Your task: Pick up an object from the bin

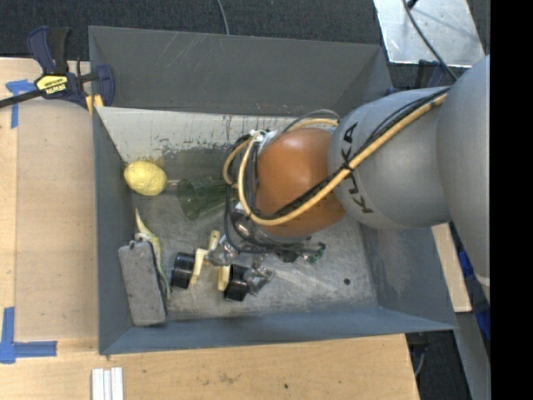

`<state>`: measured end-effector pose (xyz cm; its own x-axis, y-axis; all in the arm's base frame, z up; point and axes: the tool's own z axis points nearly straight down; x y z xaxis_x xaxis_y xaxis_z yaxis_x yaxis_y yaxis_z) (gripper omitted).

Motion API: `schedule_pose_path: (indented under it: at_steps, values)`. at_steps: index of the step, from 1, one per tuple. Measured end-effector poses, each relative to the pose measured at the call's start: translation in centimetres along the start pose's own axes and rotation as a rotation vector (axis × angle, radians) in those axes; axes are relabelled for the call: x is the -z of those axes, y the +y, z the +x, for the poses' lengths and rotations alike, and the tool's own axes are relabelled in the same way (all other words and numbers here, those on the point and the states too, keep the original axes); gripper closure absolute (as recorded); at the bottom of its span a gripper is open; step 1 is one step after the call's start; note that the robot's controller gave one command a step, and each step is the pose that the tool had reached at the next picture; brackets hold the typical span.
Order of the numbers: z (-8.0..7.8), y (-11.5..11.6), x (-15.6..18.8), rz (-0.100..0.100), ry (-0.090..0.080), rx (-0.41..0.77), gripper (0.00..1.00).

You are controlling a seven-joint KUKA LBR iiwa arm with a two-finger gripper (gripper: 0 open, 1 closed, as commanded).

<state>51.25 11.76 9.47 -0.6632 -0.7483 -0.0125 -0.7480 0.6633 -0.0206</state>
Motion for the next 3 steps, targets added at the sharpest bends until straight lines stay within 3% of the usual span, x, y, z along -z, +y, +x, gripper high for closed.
schedule_pose_path:
  at_steps: [3]
  values:
    - [0.00,0.01,-0.01,0.000,0.000,0.002,1.00]
